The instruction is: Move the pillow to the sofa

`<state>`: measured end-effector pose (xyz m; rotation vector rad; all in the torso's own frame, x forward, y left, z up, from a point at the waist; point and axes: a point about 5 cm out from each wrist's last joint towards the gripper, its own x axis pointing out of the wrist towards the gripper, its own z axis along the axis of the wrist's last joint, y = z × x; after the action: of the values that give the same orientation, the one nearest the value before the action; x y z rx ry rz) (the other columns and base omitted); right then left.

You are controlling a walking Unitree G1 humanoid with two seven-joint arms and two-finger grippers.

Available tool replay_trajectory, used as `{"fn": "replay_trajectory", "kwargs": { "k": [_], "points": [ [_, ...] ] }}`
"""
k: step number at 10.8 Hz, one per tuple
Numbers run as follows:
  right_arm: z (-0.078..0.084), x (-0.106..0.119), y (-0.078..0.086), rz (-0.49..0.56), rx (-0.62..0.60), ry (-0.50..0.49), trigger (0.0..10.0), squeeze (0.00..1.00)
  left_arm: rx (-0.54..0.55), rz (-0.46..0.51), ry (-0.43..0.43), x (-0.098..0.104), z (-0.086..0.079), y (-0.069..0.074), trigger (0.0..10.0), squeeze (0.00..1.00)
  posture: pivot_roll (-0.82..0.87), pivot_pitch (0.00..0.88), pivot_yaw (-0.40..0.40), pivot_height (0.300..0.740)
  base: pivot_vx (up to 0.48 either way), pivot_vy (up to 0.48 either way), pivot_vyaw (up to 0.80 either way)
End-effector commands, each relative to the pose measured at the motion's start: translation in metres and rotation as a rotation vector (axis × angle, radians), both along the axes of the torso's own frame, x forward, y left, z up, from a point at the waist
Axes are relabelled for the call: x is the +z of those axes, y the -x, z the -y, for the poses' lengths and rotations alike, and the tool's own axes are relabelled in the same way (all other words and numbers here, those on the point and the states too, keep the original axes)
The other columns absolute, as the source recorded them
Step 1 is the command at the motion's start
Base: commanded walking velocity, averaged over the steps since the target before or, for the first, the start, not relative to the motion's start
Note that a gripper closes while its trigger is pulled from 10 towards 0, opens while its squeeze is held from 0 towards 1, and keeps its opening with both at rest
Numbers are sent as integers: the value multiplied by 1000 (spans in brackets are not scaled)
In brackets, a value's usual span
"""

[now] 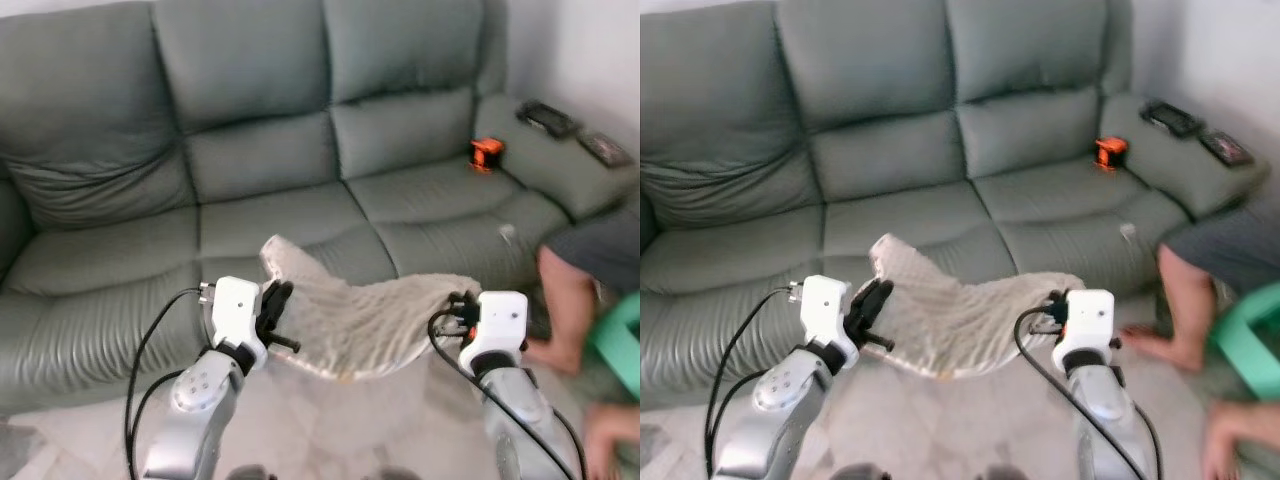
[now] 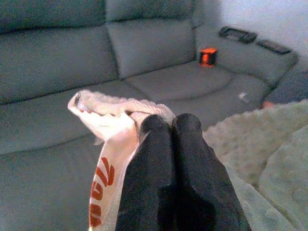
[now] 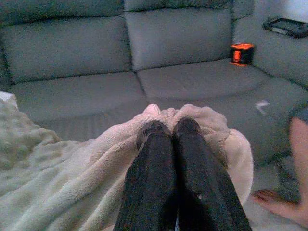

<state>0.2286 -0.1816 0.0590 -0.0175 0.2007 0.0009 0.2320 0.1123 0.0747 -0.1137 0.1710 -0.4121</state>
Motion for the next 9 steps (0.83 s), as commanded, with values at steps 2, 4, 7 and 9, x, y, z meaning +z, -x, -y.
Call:
{"fn": "replay_trajectory", "kwargs": {
  "k": [2, 4, 7, 9],
  "points": [
    [-4, 6, -3, 33, 31, 37, 10000, 0, 7, 34, -1, 7, -2, -4, 10000, 0, -57, 0, 16, 740, 308, 0, 0],
    [-5, 6, -3, 29, 34, 29, 10000, 0, 1, 34, 0, 7, 0, -3, 10000, 0, -57, 0, 14, 740, 306, 0, 203],
    [-4, 6, -4, 32, 38, 25, 10000, 0, 0, 36, 5, 7, 1, -4, 10000, 0, -62, 0, 13, 740, 328, 0, 404],
    [-4, 6, -4, 29, 35, 26, 10000, 0, -3, 35, 6, 7, 2, -5, 10000, 0, -62, 0, 12, 740, 330, 0, 0]
  ]
}}
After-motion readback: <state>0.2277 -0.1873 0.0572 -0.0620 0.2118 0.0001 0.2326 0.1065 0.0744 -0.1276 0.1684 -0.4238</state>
